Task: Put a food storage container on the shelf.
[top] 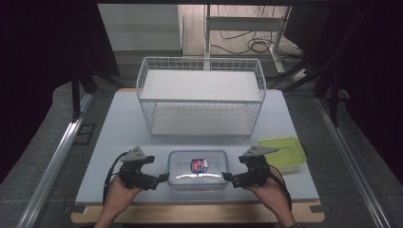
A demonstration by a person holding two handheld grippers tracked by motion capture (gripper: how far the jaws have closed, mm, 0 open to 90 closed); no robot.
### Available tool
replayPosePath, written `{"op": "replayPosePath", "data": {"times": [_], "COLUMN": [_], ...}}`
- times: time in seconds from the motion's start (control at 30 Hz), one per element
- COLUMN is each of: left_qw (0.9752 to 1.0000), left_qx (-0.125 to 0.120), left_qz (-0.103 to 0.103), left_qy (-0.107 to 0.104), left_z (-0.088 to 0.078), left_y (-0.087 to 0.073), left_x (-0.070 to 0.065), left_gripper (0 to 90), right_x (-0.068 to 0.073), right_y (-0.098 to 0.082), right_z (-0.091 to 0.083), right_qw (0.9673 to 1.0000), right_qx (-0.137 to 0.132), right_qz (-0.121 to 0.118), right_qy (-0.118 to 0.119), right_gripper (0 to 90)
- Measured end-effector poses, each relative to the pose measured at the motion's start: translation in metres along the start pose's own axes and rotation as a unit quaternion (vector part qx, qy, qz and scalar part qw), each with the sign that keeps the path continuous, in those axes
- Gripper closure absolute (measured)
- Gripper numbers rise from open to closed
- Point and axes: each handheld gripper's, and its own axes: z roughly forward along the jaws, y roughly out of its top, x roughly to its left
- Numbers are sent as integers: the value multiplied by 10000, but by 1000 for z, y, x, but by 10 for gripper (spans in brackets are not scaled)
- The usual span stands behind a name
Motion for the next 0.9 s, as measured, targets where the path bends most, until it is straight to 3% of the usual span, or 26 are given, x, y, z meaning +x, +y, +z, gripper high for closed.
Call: {"op": "replayPosePath", "data": {"times": [0.07,0.1,0.13,0.23,0.27,0.3,0.33,0.37,0.4,0.43,0.57,0.67,0.73,0.77,0.9], "left_qw": [9997,9990,9990,9964,9964,9946,9946,9916,9916,9877,9874,9904,9902,9888,9865], "left_qx": [155,215,215,328,328,444,444,546,546,621,676,610,567,524,470], "left_qz": [-99,-211,-211,-490,-490,-573,-573,-687,-687,-785,-803,-693,-759,-894,-1012], "left_qy": [-132,-322,-322,-615,-615,-740,-740,-946,-946,-1203,-1187,-1032,-1022,-1074,-1202], "left_z": [7,14,14,25,25,30,30,36,36,42,42,33,30,25,19], "left_y": [4,6,6,8,8,8,8,7,7,6,6,6,3,1,-5], "left_x": [1,3,3,9,9,11,11,12,12,11,8,5,3,3,3], "left_gripper": [32,31,27,23,20,20,21,16,18,21,4,81,144,180,262], "right_x": [2,2,2,1,1,0,0,-1,-1,-5,-9,-12,-13,-14,-14], "right_y": [2,3,3,7,7,8,8,8,8,8,7,5,3,0,-6], "right_z": [5,8,8,23,23,31,34,37,37,42,45,41,35,30,23], "right_qw": [10000,9999,9999,9982,9982,9969,9957,9944,9944,9905,9872,9841,9829,9817,9803], "right_qx": [84,143,143,445,445,564,587,626,626,718,752,797,773,759,737], "right_qz": [37,70,70,271,271,343,458,565,565,796,989,1146,1200,1230,1251], "right_qy": [-10,23,23,300,300,421,542,644,644,867,1002,1101,1161,1241,1343], "right_gripper": [8,8,8,13,13,14,14,5,5,13,16,88,139,184,248]}}
